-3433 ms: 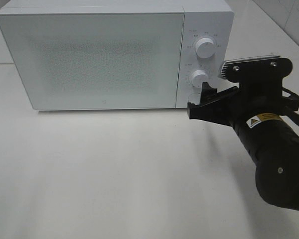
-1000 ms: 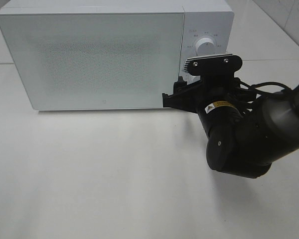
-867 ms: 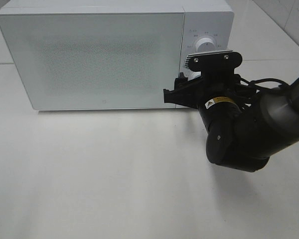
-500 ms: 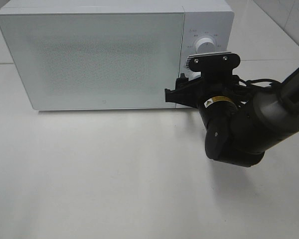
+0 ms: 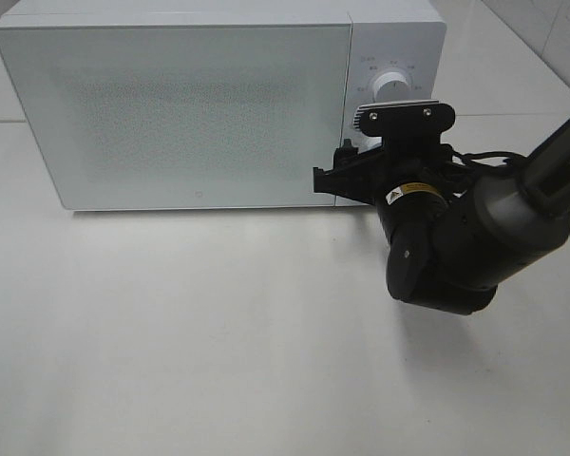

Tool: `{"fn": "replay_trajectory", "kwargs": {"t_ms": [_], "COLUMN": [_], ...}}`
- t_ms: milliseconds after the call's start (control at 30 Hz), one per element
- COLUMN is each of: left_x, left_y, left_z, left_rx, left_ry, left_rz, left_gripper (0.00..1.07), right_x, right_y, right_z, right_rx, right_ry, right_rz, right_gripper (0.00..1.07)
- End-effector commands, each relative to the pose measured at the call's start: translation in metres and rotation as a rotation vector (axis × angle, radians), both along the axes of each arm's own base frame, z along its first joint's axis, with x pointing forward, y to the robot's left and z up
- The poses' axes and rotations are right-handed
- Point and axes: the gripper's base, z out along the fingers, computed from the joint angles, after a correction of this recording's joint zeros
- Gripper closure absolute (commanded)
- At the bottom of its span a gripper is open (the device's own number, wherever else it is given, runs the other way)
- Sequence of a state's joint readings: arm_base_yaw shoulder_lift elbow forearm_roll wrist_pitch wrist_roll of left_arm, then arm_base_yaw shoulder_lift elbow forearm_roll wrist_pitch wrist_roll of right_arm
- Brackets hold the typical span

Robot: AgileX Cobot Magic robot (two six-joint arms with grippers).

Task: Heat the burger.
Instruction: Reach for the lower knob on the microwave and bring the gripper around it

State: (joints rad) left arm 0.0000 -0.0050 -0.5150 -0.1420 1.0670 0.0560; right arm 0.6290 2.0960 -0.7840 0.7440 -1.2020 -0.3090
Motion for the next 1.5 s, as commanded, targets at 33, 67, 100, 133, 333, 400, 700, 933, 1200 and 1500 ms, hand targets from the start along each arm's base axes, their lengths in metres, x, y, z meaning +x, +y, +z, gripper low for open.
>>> {"fn": "replay_trajectory", "kwargs": {"t_ms": [33, 67, 100, 133, 333, 400, 700, 933, 1200, 1500], "left_x": [-0.003, -0.003, -0.003, -0.003, -0.003, -0.003, -0.003, -0.003, -0.003, -0.003], "left_y": [0.0, 0.0, 0.0, 0.0, 0.0, 0.0, 0.0, 0.0, 0.0, 0.0], "left_z": [0.0, 0.0, 0.0, 0.0, 0.0, 0.0, 0.0, 0.0, 0.0, 0.0], "left_rx": [-0.001, -0.001, -0.001, -0.001, -0.001, -0.001, -0.001, -0.001, -0.001, -0.001], "left_ry": [-0.017, -0.017, -0.017, -0.017, -0.017, -0.017, -0.017, -0.017, -0.017, -0.017], "left_rz": [0.0, 0.0, 0.0, 0.0, 0.0, 0.0, 0.0, 0.0, 0.0, 0.0], "left_gripper": [0.07, 0.07, 0.07, 0.07, 0.07, 0.07, 0.07, 0.07, 0.07, 0.07], "right_x": [0.005, 0.007, 0.007, 0.007, 0.007, 0.008, 0.008, 0.008, 0.008, 0.008], "right_y": [0.0, 0.002, 0.002, 0.002, 0.001, 0.001, 0.001, 0.001, 0.001, 0.001], "right_z": [-0.001, -0.002, -0.002, -0.002, -0.001, 0.0, 0.002, 0.008, 0.007, 0.01], "right_rx": [-0.003, -0.002, -0.002, -0.002, -0.003, -0.004, -0.016, -0.01, -0.012, -0.014], "right_ry": [-0.007, -0.01, -0.013, -0.013, -0.022, -0.036, -0.05, -0.077, -0.074, -0.111], "right_rz": [0.008, 0.009, 0.009, 0.009, 0.006, 0.002, 0.003, -0.002, -0.002, 0.0], "right_gripper": [0.32, 0.32, 0.32, 0.32, 0.32, 0.32, 0.36, 0.42, 0.8, 1.07]}}
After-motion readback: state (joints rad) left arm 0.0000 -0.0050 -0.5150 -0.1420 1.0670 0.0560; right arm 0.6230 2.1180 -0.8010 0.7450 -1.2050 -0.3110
